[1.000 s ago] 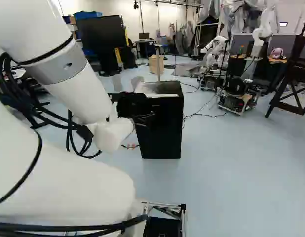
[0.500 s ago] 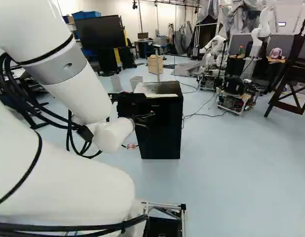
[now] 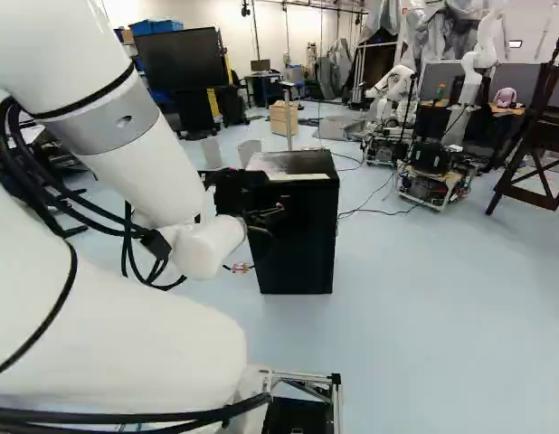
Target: Grab a drink from the fridge
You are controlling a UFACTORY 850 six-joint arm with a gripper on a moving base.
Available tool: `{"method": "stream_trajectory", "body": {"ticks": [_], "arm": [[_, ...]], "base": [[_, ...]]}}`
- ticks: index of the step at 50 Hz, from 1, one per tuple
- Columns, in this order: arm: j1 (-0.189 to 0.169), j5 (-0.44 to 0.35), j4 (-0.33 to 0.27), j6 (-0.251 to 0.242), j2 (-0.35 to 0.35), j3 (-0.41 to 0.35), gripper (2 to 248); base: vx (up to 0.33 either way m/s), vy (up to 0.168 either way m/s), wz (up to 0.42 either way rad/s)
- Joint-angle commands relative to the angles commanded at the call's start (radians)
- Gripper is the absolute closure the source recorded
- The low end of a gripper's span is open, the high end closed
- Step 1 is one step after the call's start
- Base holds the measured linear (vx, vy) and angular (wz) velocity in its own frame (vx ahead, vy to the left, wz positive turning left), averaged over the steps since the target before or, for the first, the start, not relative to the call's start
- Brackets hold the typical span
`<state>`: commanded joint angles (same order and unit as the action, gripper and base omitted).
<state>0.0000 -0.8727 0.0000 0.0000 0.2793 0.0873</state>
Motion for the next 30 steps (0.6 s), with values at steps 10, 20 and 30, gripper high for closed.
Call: {"method": "stream_trajectory", "body": {"ticks": [10,20,30], "arm": [[0.000,0.000,0.000,0.000,0.000,0.000,3],[0.000,0.000,0.000,0.000,0.000,0.000,3],[0.000,0.000,0.000,0.000,0.000,0.000,3]], "base": [[0.058,0.073,-0.016],[0.061,0.080,-0.017],[0.058,0.083,0.012]]}}
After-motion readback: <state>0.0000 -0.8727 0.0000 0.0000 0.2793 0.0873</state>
